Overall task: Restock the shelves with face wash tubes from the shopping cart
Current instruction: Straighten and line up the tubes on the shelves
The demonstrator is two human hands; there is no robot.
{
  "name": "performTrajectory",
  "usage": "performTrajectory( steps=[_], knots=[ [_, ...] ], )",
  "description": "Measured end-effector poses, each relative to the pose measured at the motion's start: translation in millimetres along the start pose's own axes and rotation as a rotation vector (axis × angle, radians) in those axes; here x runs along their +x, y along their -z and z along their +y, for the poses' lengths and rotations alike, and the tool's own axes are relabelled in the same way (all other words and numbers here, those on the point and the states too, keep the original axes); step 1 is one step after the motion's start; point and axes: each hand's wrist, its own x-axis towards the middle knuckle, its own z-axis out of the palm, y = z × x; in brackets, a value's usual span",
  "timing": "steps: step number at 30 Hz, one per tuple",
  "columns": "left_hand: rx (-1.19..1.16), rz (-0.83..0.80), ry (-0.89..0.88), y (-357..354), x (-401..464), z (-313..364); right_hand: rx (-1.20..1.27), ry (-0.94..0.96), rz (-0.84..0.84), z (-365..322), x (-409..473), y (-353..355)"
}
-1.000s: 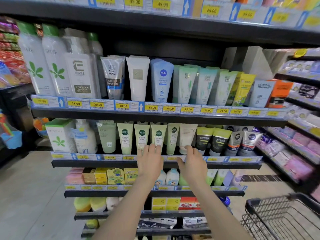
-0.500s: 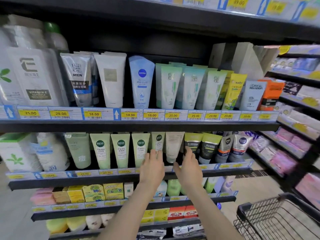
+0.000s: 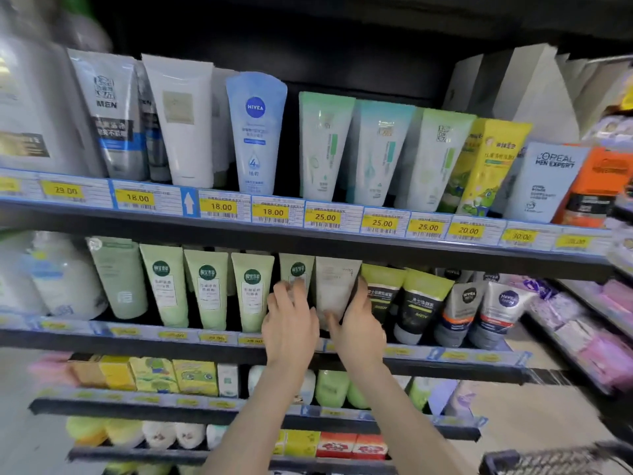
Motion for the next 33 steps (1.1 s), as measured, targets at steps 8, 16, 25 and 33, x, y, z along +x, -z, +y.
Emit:
performTrajectory(
  steps=[8,16,25,33],
  knots=[
    [-0.042,-0.018,0.109,-11.5,0.3,0.8,0.043,-0.043,0.068,2.7,6.3,-22.1],
    [-0.045,-0.037,0.174,-28.5,1.9,0.3,0.057,-0.033,0.094,3.6,9.9,-27.4],
    [-0.105,-0.002,0.238,-34.5,11.1,0.9,0.076,-0.015,0.088,5.0,12.5,-26.7],
    [-0.078,-0.036,0.23,-25.2,-0.1,0.3,0.134,0.019,0.111,7.9,6.4,-24.9]
  ],
)
